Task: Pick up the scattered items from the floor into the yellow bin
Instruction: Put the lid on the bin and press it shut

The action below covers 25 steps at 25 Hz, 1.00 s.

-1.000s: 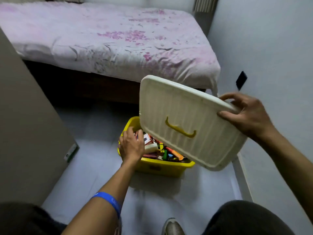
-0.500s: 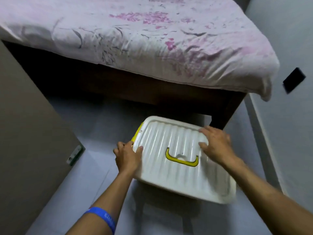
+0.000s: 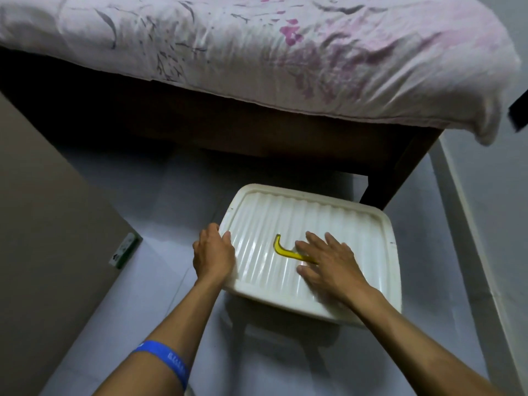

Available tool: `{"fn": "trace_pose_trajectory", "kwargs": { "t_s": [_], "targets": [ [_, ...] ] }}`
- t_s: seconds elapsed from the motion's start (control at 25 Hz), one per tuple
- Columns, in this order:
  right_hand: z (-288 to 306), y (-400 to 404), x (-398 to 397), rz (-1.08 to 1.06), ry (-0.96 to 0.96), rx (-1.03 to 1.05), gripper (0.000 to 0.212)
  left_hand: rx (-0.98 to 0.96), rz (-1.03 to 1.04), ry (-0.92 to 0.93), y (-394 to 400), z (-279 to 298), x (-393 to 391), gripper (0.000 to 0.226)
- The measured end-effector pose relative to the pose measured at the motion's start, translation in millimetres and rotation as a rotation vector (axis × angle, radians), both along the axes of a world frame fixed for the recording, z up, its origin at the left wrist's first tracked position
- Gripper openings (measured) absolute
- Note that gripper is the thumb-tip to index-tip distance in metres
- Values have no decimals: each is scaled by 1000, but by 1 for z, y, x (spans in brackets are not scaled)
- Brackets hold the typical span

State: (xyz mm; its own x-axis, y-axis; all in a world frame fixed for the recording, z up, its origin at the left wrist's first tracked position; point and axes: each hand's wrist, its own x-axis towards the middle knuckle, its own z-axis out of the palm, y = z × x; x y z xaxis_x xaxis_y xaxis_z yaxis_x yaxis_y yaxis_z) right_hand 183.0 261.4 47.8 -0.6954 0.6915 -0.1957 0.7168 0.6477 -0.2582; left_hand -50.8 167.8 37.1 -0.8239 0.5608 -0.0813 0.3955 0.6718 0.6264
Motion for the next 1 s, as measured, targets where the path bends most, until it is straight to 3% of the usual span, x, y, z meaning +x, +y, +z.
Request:
{"fn": "trace_pose_trajectory", "kwargs": {
  "t_s": [0.12, 0.24, 0.32, 0.44, 0.52, 0.6, 0.68, 0.72, 0.8, 0.92, 1.0],
  "targets": [
    [-2, -1, -6, -47, -53, -16, 54, -7, 24, -186, 4, 0, -1, 20],
    [5, 6, -8, -21, -96, -62, 54, 91, 197, -712, 2, 9, -19, 48],
    [7, 7, -8, -9, -103, -70, 54, 209, 276, -806, -1, 10, -24, 54],
    [3, 7, -8, -23, -104, -66, 56, 305, 196, -592, -3, 5, -13, 36],
    [0, 6, -7, -28, -97, -57, 56, 239, 91, -429, -4, 2, -7, 26],
    [1, 7, -7, -30, -106, -53, 56, -18, 24, -87, -3, 7, -3, 31],
    [4, 5, -10, -14, -151, -73, 57, -102, -236, 259, 3, 14, 22, 51],
    [7, 4, -9, -1, -138, -94, 56, -69, -456, 257, 8, 17, 44, 56],
    [14, -1, 3, -53, 45, -136, 49, -203, -836, 137, 14, 17, 86, 58],
    [17, -4, 57, -561, 509, -26, 44, -424, -952, 197, 16, 12, 104, 67],
    [7, -7, 98, -954, 536, -137, 59, -432, -939, 206, 15, 13, 99, 70]
  ]
}}
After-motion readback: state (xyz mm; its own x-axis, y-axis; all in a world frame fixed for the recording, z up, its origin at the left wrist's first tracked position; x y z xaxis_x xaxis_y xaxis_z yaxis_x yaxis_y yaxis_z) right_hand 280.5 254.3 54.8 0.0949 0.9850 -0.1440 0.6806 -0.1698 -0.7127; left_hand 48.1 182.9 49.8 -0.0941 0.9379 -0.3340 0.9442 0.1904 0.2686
